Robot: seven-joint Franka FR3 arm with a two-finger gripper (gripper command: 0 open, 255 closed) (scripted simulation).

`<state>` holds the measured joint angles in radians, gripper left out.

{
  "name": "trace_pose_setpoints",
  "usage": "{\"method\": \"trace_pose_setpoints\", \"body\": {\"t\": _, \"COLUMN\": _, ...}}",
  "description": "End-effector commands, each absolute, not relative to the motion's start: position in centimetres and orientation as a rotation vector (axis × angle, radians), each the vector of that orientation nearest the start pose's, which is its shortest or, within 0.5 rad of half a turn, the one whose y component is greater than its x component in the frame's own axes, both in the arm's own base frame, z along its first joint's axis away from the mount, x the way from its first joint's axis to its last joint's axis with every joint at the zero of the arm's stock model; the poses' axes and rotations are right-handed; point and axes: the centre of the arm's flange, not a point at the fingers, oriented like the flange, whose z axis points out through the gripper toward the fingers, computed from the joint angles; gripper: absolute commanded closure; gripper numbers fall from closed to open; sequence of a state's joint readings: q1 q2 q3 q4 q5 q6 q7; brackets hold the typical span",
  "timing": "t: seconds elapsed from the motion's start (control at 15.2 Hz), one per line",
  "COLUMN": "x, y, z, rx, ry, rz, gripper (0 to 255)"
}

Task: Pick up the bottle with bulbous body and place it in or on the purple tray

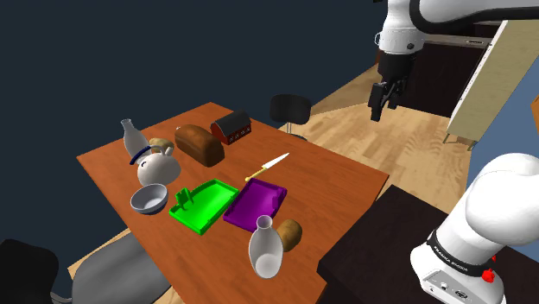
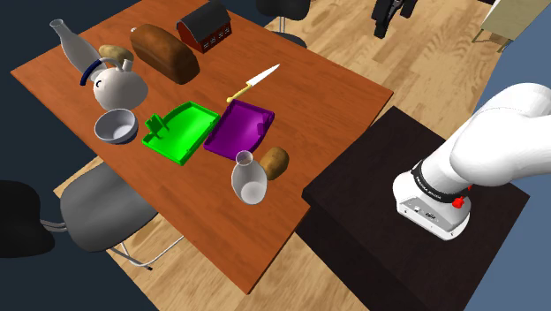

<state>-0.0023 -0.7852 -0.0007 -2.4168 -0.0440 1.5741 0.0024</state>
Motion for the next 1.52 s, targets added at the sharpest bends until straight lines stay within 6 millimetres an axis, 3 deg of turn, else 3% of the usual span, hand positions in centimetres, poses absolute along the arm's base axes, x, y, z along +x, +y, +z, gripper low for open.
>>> {"method": "trace_pose_setpoints", "body": {"t": 0.0, "x": 30.5, "y": -0.6, "z": 56.2, "rx": -3.184, "ry": 0.006, "rz": 0.092, "gripper": 0}}
{"method": "trace_pose_setpoints", "body": {"t": 1.45, "x": 36.1, "y": 23.5, "z": 41.9, "rx": -3.146, "ry": 0.198, "rz": 0.105, "gripper": 0}}
